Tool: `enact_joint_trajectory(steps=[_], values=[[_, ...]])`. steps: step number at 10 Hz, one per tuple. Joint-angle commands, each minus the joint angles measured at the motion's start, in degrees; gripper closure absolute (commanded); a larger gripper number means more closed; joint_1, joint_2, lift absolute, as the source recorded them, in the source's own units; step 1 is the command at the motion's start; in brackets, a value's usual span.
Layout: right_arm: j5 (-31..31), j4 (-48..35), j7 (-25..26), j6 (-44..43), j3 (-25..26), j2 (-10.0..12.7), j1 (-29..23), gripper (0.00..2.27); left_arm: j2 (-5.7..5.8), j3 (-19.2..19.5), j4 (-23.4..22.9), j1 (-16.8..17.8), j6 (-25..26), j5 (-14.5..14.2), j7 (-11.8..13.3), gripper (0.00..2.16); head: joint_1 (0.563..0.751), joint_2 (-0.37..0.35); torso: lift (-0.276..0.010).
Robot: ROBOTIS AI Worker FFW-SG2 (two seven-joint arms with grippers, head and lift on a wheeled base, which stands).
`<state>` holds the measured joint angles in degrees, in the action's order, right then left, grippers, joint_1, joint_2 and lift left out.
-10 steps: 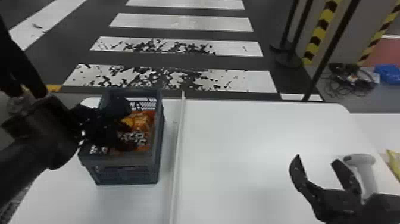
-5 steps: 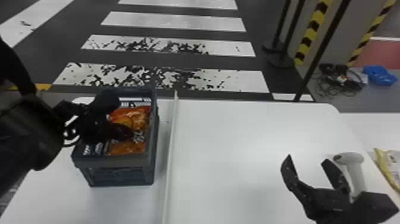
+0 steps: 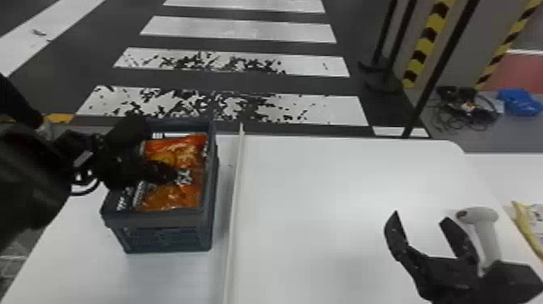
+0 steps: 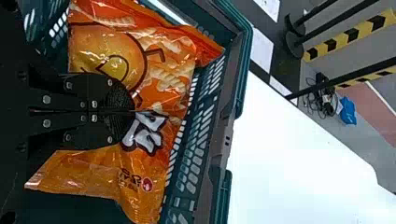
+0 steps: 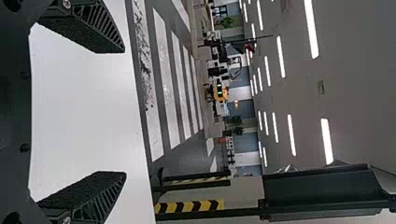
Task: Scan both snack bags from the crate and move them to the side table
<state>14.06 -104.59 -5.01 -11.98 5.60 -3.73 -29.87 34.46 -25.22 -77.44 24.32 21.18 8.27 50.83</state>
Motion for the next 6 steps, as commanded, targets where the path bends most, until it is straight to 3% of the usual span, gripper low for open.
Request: enact_joint_trajectory(steps=[1, 4, 6], values=[[0.0, 0.0, 0.0, -0.01, -0.06, 0.21, -0.01, 0.05, 0.87, 2.98, -2.45, -2.43, -0.13, -0.8, 0.41, 2.13, 0.695, -0.035, -0.099], [0.0, 0.0, 0.0, -0.01, -0.5, 0.3, -0.01, 0.05, 2.1, 12.83, -8.78, -11.4, -3.11, -3.17, -0.38, 2.13, 0.695, -0.011, -0.099], [-0.26, 0.0, 0.0, 0.34, -0.85, 0.3, -0.01, 0.06, 1.22, 18.63, -9.57, -15.88, -9.09, -5.72, -1.17, 2.13, 0.695, 0.009, -0.099]])
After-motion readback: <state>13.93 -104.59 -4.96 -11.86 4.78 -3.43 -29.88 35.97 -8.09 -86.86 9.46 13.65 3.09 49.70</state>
